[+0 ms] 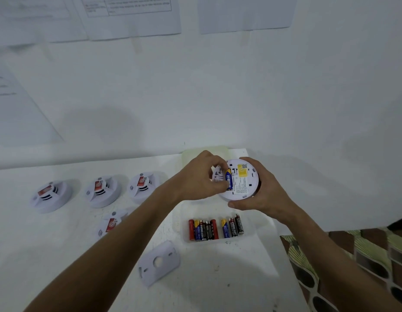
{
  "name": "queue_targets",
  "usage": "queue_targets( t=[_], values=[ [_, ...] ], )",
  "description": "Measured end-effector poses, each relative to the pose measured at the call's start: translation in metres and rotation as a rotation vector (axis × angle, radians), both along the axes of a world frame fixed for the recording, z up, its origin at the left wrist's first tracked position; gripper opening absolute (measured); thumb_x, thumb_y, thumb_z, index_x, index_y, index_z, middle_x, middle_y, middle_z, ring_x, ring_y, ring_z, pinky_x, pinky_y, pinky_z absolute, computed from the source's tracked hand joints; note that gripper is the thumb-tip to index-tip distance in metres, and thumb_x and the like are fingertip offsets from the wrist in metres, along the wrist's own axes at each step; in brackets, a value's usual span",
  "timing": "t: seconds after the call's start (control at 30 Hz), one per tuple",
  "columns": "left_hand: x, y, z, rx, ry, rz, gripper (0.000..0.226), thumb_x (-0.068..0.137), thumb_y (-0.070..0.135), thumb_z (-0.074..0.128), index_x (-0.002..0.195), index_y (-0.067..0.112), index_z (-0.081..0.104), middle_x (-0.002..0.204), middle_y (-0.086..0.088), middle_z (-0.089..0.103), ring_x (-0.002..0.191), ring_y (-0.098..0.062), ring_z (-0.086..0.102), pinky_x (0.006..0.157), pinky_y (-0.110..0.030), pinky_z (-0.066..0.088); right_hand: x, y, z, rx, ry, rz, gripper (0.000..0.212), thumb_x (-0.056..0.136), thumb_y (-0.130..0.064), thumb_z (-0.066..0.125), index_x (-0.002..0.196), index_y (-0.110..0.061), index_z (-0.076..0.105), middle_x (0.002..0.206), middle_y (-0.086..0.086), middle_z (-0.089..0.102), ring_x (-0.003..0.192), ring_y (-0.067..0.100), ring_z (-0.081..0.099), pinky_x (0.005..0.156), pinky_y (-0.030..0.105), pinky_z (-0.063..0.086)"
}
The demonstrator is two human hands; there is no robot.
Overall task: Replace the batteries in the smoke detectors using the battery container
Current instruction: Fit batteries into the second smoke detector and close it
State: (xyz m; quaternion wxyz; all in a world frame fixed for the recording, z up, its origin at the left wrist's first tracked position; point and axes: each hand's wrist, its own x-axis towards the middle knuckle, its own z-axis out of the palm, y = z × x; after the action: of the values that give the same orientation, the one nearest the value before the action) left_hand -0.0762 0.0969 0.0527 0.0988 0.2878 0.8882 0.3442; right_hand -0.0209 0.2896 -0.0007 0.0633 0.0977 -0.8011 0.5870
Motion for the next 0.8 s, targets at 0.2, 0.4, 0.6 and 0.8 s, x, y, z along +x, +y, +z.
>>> queue_targets(
  t=[0.2, 0.4, 0.6, 0.8],
  values=[
    [0.000, 0.002, 0.000, -0.102, -0.041, 0.008, 0.047, 0.079, 0.040, 0.075, 0.119, 0.024, 0.056, 0.113, 0.003, 0.041, 0.098, -0.010, 0.050, 0.068, -0.004, 0.035, 0.001, -0.007, -0.003, 0.011, 0.015, -0.031, 0.083, 0.048, -0.013, 0.092, 0.118, -0.037, 0.053, 0.108, -0.018, 0.066, 0.100, 0.007, 0.064, 0.081, 0.019, 0.055],
    [-0.003, 0.003, -0.001, -0.082, -0.082, 0.028, 0.042, 0.081, 0.033, 0.075, 0.110, 0.024, 0.047, 0.114, 0.004, 0.042, 0.100, -0.012, 0.046, 0.067, -0.008, 0.036, -0.002, -0.006, -0.003, 0.023, 0.026, -0.017, 0.085, 0.051, 0.000, 0.094, 0.118, -0.035, 0.054, 0.108, -0.017, 0.066, 0.099, 0.005, 0.064, 0.077, 0.016, 0.054],
    [-0.002, 0.005, 0.000, 0.012, 0.007, -0.003, 0.029, 0.086, 0.029, 0.071, 0.099, 0.021, 0.046, 0.098, 0.006, 0.053, 0.086, -0.013, 0.051, 0.061, -0.013, 0.039, -0.005, -0.002, -0.006, 0.024, 0.011, -0.003, 0.085, 0.053, 0.000, 0.093, 0.123, -0.029, 0.055, 0.107, -0.012, 0.067, 0.099, 0.010, 0.065, 0.079, 0.020, 0.056],
    [-0.019, 0.004, -0.005, 0.457, -0.100, 0.237, 0.019, 0.085, 0.011, 0.071, 0.095, 0.012, 0.055, 0.089, -0.007, 0.070, 0.074, -0.019, 0.067, 0.068, -0.035, 0.054, -0.003, 0.008, -0.013, -0.008, -0.018, -0.056, 0.087, 0.052, 0.003, 0.092, 0.123, -0.026, 0.052, 0.109, -0.013, 0.065, 0.102, 0.002, 0.062, 0.082, 0.018, 0.054]
  ],
)
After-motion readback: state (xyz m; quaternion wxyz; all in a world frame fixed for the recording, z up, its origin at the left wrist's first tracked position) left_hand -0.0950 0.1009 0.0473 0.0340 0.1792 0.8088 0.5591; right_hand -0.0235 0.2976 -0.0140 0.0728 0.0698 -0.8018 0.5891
